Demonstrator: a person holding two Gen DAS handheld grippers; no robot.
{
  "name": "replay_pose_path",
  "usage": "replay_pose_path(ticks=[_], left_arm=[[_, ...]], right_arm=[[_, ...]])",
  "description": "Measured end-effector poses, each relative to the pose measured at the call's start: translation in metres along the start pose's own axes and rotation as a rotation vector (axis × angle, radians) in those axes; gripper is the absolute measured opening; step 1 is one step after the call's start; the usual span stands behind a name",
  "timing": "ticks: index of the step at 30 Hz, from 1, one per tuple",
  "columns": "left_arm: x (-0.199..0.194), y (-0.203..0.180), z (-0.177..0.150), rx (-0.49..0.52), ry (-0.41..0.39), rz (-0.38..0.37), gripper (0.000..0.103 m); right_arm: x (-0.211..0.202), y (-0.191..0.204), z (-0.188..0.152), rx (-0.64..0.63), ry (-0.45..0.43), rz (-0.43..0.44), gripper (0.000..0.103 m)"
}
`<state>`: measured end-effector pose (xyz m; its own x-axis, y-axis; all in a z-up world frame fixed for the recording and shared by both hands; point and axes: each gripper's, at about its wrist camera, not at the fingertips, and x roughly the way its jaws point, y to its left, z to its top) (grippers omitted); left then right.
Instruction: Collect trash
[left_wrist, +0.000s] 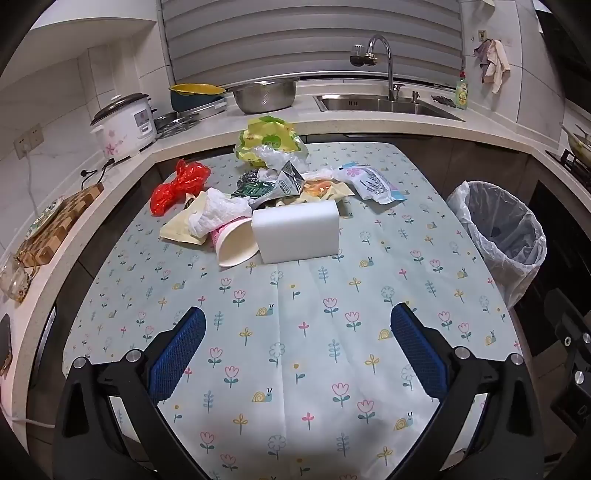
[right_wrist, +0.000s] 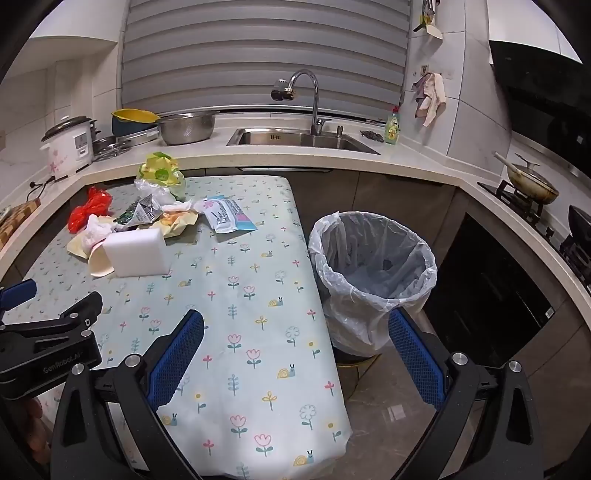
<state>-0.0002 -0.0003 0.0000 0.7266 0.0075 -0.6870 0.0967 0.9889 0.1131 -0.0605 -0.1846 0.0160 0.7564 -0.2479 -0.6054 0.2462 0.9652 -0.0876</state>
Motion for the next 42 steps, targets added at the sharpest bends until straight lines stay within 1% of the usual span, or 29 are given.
replay_pose_path(ticks=[10, 15, 24, 30, 31, 42], left_arm=[[0.0, 0.0, 0.0, -0.008, 0.002, -0.011, 0.096], [0.0, 0.0, 0.0, -0.008, -0.003, -0.012, 0.096], [-0.003, -0.003, 0.002, -0.011, -0.004, -0.01, 0.096], [-0.004, -0.003, -0.001, -0.011, -0.009, -0.012, 0.096], [-0.004, 0.001, -0.002, -0.015, -0.01, -0.016, 0.096], [-0.005, 0.002, -0.002, -0.019, -0.012, -0.017, 0.096]], right_arm=[[-0.002, 0.001, 0.0, -0.005, 0.004, 0.004, 0.096], [-0.002, -0.002, -0.002, -0.003, 0.0, 0.001, 0.096], [-0.002, 0.004, -0.004, -0.012, -0.003, -0.01, 0.096], [-0.01, 0.003, -0.001, -0.012, -0.007, -0.022, 0.096], [-0.009, 0.005, -0.001, -0.011, -0.007, -0.024, 0.096], [-0.008, 0.006, 0.0, -0.02, -0.011, -0.027, 0.096]])
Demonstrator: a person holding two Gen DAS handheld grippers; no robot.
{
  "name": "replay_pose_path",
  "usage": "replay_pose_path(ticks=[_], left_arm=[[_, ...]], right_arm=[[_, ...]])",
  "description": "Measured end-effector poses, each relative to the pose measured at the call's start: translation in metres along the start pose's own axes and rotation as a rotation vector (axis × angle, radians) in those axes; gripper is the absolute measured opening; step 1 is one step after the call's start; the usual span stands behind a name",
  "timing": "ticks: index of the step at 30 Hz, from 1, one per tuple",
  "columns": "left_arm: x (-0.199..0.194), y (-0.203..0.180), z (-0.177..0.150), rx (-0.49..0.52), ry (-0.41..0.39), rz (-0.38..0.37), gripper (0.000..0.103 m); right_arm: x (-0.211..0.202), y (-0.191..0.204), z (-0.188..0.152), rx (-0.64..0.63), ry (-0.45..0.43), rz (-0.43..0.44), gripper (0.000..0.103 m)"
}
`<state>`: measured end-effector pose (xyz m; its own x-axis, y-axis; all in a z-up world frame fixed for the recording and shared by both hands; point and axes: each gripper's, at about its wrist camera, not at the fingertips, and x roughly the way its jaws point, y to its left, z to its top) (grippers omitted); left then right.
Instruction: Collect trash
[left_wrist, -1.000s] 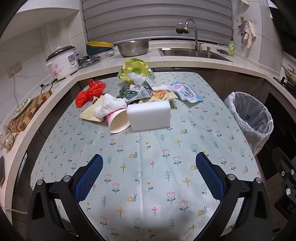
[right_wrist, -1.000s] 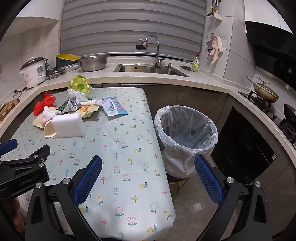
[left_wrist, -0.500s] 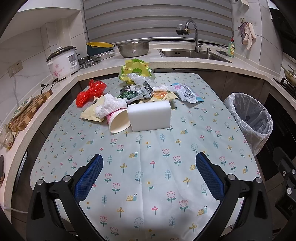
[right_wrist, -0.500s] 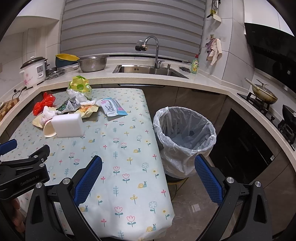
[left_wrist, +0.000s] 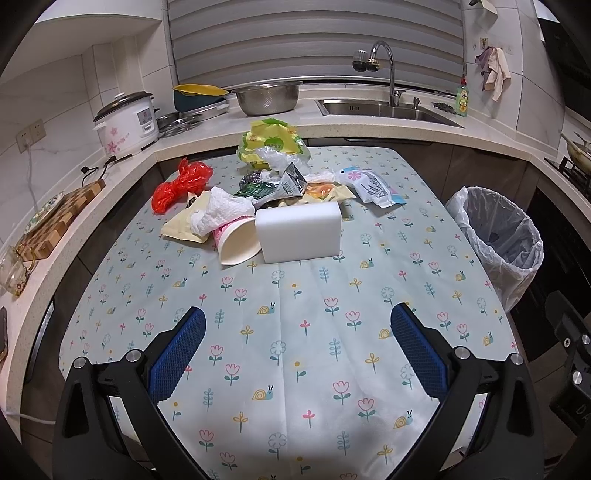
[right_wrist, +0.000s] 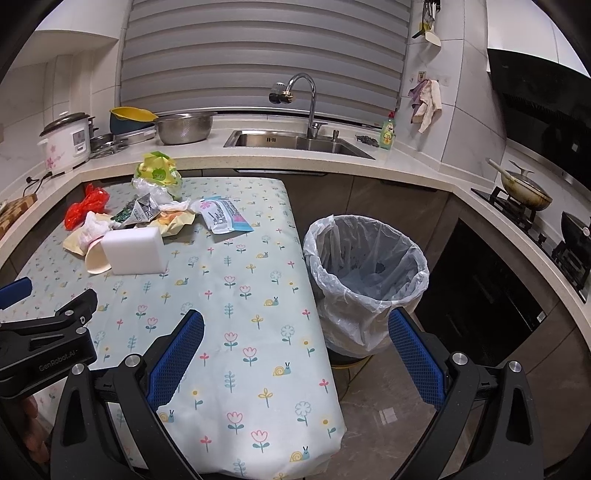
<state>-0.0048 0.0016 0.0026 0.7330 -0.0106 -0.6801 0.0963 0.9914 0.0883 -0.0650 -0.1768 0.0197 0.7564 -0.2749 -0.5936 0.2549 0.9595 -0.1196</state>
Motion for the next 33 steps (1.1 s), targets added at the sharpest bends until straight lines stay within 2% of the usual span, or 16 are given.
replay_pose_path(ticks=[33], left_arm=[[-0.004, 0.0018, 0.0029, -0.005, -0.008, -0.002, 0.096]], right_arm=[[-0.0006, 0.0035, 0.0004, -0.016, -0.011, -0.007, 0.096]])
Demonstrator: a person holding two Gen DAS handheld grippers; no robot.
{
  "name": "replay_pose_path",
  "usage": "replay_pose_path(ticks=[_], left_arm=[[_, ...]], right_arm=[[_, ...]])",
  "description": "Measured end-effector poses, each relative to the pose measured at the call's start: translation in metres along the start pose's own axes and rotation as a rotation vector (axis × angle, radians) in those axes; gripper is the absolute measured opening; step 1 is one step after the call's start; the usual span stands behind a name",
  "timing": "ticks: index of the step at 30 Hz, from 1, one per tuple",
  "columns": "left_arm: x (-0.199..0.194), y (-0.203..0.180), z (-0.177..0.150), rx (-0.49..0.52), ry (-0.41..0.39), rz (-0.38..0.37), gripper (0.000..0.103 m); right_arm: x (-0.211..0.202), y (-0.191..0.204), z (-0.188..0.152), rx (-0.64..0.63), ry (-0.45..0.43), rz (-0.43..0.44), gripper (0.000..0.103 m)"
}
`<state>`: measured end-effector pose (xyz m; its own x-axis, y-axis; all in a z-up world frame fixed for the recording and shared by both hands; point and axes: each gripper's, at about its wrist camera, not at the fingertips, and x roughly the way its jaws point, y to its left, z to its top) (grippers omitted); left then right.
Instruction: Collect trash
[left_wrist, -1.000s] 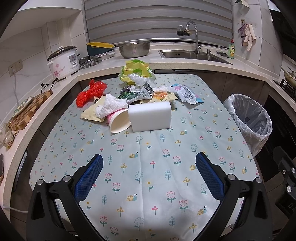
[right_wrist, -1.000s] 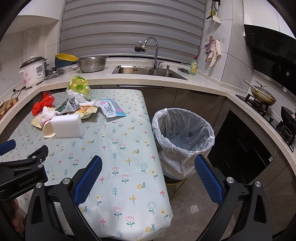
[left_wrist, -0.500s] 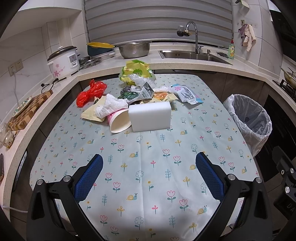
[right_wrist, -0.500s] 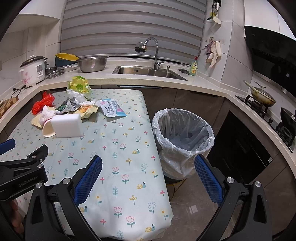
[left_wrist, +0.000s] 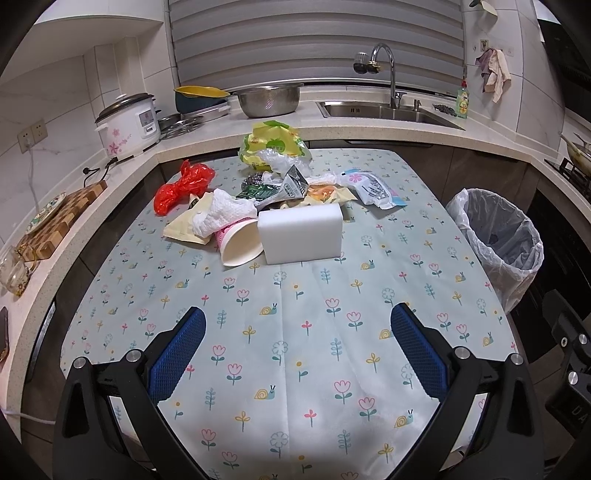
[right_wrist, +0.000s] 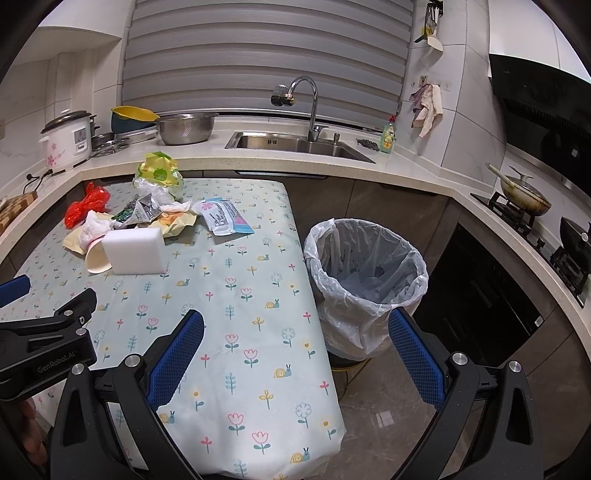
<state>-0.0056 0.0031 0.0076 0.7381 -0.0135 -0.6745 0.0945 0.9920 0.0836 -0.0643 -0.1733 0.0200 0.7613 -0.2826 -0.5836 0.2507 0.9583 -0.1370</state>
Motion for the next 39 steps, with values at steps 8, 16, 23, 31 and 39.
replay_pose_path(ticks=[8, 16, 23, 31, 39], left_arm=[[0.0001, 0.001, -0.0004, 0.0, 0.0, -0.001, 0.096], [0.0001, 0.002, 0.0004, 0.0, 0.0, -0.002, 0.096], [0.0001, 0.0016, 0.0004, 0.0, 0.0, -0.003, 0.096], [0.0017, 0.0011, -0.0006, -0.002, 0.001, -0.004, 0.096], [0.0049, 0.0019, 0.0, -0.002, 0.007, -0.002, 0.096]], right_arm=[[-0.0004, 0.0028, 0.0007, -0.005, 0.0, 0.001, 0.096], [-0.0005, 0.006, 0.0016, -0.012, -0.002, 0.001, 0.096], [-0.0003, 0.0056, 0.0016, -0.012, -0.001, 0.001, 0.096], [0.0027, 0.0077, 0.0014, -0.009, 0.005, 0.001, 0.096], [0.0083, 0.0098, -0.0018, -0.002, 0.013, -0.001, 0.096]])
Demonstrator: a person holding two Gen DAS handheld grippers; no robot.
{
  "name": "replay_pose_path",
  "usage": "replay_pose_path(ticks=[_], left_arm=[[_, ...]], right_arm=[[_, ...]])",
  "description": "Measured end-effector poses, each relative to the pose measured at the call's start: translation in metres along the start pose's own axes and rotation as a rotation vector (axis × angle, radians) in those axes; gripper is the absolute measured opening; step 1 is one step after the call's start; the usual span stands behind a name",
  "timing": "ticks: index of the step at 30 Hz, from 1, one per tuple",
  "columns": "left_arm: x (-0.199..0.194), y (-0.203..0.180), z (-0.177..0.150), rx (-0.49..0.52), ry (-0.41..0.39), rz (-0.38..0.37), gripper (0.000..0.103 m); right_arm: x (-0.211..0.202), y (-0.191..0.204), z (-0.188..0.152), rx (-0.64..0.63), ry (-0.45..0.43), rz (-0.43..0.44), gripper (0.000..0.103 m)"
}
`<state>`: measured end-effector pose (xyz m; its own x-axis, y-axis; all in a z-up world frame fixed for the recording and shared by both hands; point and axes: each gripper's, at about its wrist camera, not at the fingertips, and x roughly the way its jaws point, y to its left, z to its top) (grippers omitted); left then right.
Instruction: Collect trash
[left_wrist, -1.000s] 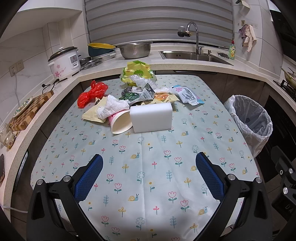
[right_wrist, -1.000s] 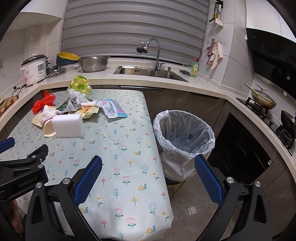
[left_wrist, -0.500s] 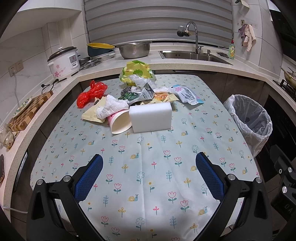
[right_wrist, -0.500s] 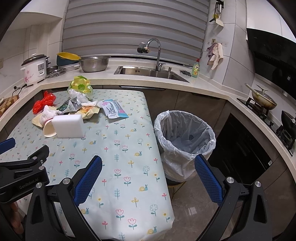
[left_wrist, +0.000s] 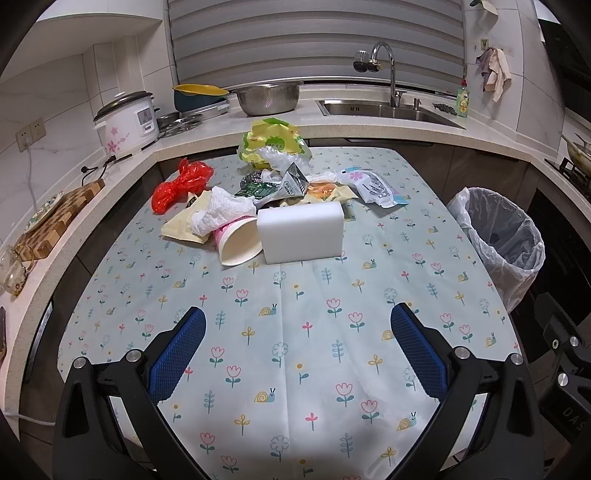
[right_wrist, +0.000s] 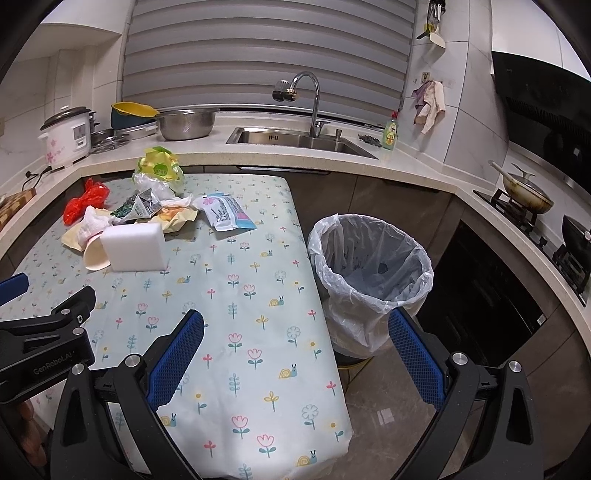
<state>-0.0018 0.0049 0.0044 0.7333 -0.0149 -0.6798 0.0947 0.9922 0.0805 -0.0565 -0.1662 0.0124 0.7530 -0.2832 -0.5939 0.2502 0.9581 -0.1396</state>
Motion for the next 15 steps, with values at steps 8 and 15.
replay_pose_path(ticks=[8, 15], left_arm=[[0.012, 0.003, -0.003, -0.01, -0.003, -0.004, 0.096], [0.023, 0.012, -0.005, -0.039, 0.005, -0.022, 0.096]], right_arm=[[0.009, 0.0, -0.002, 0.01, 0.018, 0.001, 0.096], [0.022, 0.005, 0.0, 0.015, 0.031, 0.006, 0.096]])
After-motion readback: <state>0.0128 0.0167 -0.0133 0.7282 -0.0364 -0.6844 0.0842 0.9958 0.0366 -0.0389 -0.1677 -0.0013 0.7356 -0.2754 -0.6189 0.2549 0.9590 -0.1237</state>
